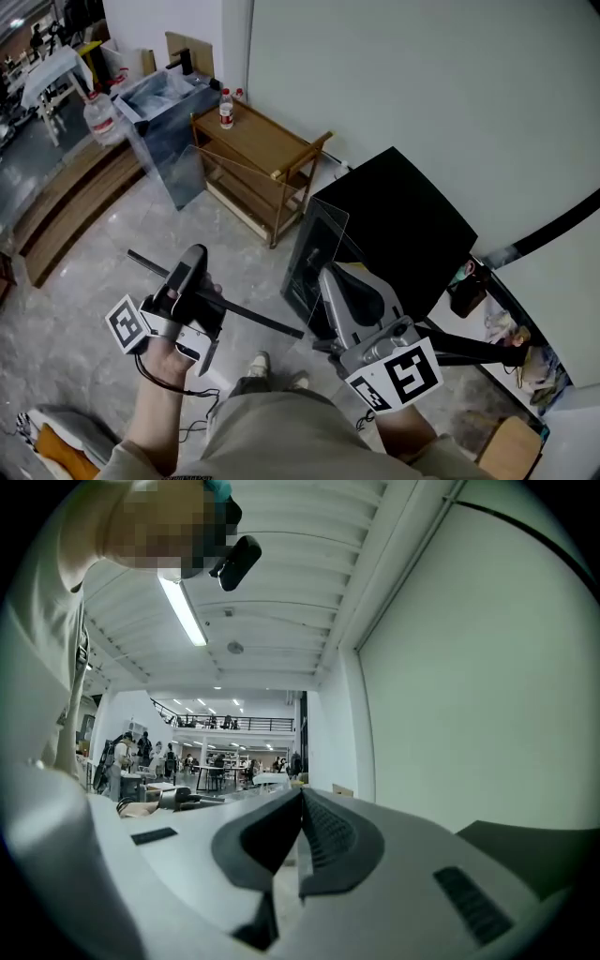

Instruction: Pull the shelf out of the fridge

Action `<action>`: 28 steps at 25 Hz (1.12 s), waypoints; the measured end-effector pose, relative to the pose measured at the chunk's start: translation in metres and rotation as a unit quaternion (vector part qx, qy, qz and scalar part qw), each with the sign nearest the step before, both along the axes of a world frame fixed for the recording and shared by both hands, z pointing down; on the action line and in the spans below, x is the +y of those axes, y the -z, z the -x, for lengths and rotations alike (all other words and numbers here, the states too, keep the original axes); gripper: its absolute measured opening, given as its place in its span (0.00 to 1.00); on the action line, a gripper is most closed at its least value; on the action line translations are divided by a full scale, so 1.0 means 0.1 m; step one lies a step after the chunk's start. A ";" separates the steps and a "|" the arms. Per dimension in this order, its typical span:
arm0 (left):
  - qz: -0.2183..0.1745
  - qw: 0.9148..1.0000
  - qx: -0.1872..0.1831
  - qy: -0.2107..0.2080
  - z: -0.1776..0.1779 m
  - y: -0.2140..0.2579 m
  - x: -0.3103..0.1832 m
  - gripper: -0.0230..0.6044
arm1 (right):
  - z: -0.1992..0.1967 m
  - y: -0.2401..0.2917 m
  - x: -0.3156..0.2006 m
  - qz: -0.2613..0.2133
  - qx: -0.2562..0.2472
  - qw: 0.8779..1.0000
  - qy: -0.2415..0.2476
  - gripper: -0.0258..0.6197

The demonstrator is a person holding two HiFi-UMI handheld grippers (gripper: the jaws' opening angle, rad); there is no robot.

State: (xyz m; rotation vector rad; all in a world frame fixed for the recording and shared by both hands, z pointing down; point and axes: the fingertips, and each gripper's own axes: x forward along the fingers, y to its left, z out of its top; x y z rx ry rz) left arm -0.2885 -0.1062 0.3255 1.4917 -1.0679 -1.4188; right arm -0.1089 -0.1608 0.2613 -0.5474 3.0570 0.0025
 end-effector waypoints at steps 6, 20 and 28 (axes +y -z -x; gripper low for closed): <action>-0.024 0.999 -0.003 0.020 0.10 0.42 -0.08 0.06 | 0.03 0.38 0.04 -0.029 -0.031 0.999 0.005 0.03; -0.002 0.999 0.008 0.037 0.26 0.23 -0.09 0.06 | 0.19 0.24 0.10 -0.012 -0.017 0.999 0.028 0.03; 0.039 0.998 0.029 0.030 0.28 -0.27 -0.07 0.06 | 0.37 -0.12 0.07 0.030 0.015 0.999 0.040 0.03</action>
